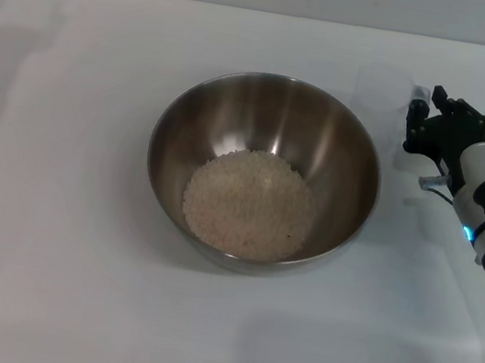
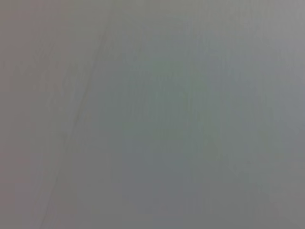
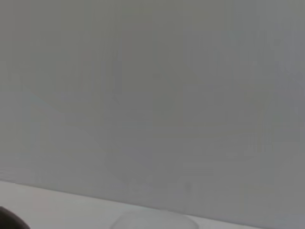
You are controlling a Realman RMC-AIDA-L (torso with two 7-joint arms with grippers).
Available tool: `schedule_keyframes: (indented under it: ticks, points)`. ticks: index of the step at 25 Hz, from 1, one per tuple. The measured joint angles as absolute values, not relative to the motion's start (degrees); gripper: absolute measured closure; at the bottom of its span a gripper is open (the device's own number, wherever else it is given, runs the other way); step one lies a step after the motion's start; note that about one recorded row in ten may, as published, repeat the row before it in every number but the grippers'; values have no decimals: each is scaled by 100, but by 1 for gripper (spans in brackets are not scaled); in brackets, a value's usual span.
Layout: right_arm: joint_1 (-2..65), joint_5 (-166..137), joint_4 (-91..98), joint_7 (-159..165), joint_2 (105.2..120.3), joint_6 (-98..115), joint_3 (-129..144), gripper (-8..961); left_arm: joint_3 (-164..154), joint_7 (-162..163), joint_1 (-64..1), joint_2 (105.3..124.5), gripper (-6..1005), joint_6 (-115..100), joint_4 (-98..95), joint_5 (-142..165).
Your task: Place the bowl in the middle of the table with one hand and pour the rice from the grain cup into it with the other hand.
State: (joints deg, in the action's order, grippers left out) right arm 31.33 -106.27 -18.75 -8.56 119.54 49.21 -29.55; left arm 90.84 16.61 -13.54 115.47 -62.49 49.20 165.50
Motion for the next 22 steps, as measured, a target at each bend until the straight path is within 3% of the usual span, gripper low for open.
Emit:
schedule_keyframes:
  ticks: [22]
  points:
    - [2694, -10619, -1924, -847, 11971, 5474, -2556, 730, 9052, 1686, -1227, 11539, 189, -6306, 5055, 16550]
